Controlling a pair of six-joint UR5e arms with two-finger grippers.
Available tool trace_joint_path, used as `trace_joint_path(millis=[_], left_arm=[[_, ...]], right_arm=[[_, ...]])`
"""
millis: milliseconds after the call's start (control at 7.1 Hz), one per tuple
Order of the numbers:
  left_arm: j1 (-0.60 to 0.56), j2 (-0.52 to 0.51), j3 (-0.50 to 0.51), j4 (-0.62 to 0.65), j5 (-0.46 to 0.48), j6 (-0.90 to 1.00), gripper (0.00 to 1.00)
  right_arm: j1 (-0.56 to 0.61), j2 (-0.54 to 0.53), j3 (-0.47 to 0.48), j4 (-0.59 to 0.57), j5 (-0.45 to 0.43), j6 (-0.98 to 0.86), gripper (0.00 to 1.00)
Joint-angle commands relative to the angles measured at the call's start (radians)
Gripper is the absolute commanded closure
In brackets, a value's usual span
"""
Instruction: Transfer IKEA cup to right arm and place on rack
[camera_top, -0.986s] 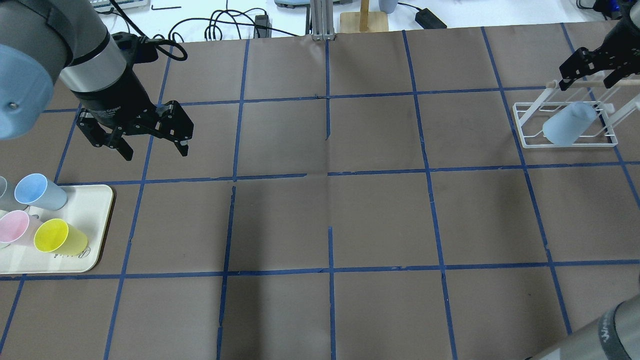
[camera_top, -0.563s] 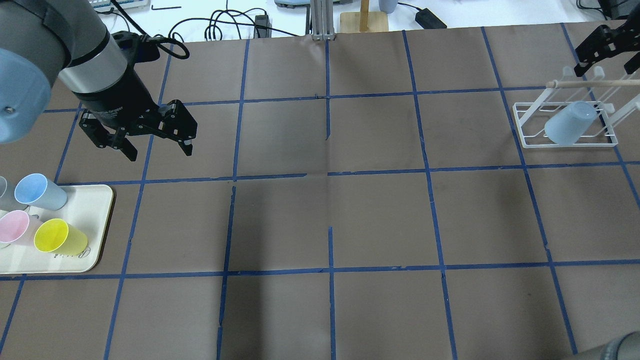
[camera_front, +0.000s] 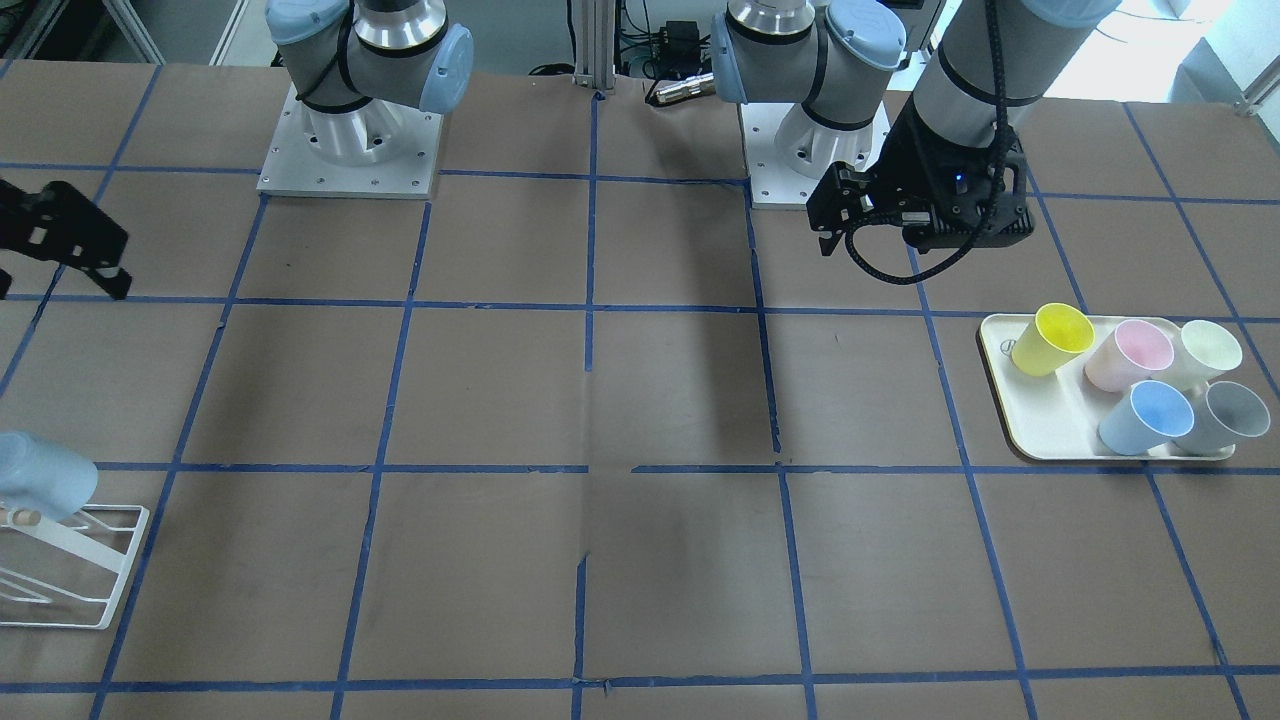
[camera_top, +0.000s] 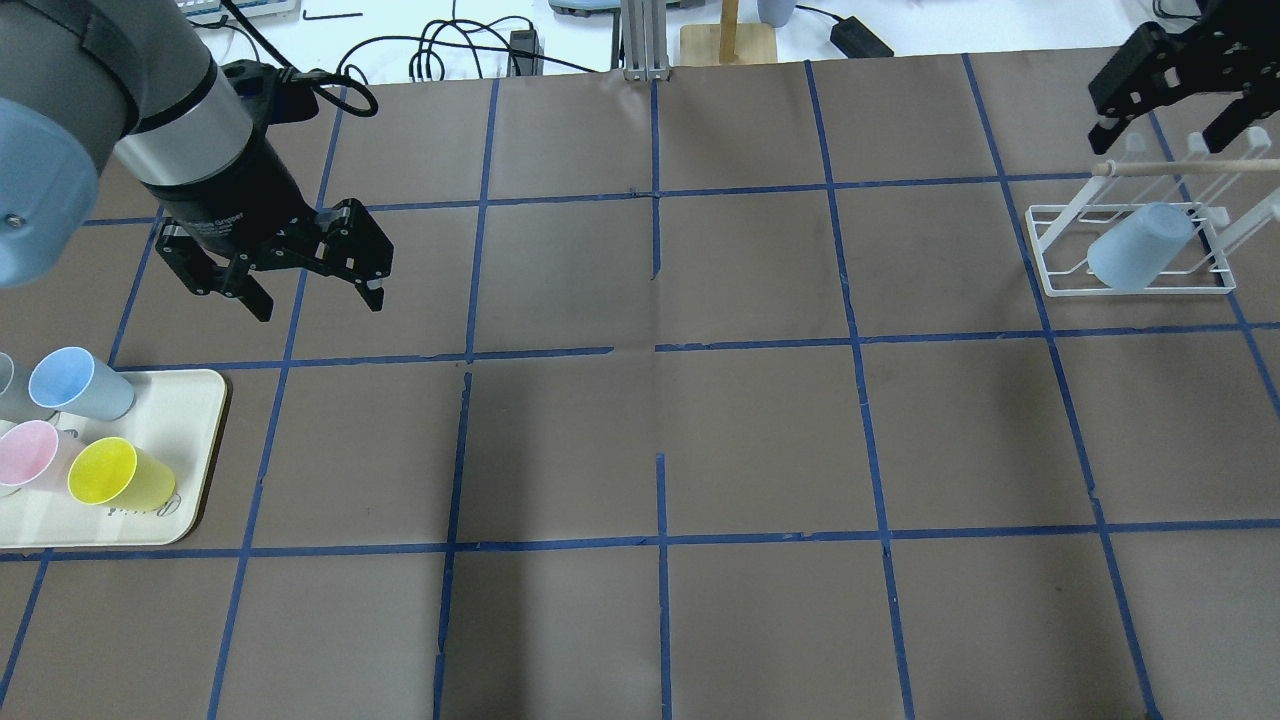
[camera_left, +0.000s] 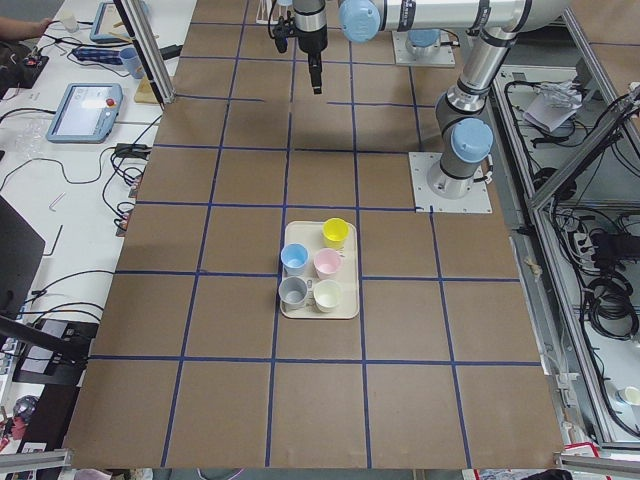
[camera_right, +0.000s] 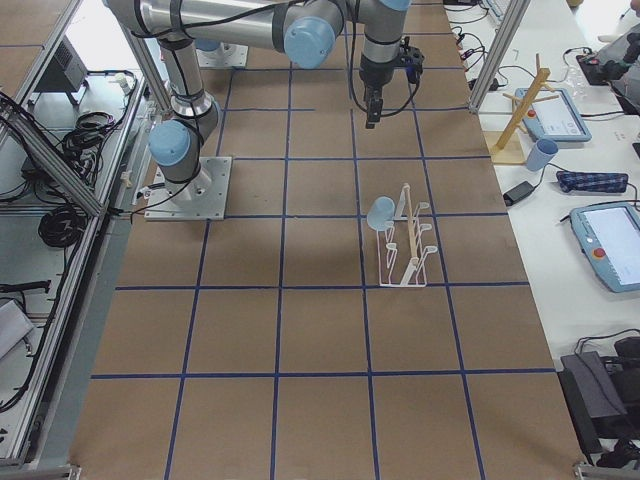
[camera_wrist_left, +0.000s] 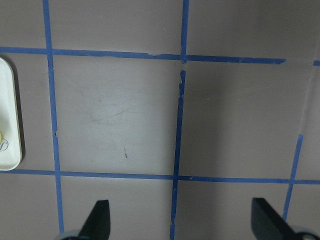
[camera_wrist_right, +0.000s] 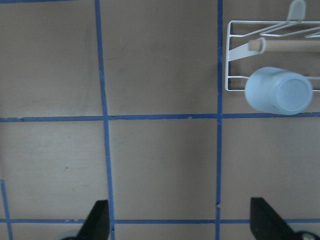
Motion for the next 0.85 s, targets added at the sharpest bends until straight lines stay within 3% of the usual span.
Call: trace_joint_path(millis=[0,282,704], left_arm=[[0.0,0.0,-0.003,0.0,-0.004,-0.001,0.0],[0.0,-0.001,-0.001,0.0,-0.006,-0.001,0.0],[-0.002,-0.001,0.002,0.0,-0.008,-0.001,0.0]], right_arm=[[0.184,-0.008,0.004,0.008,0.001,0.228,0.0],[0.261,-0.005,0.01,0.002,0.006,0.307,0.01],[0.265,-0.014,0.049,-0.038,0.0,0.304,0.0]])
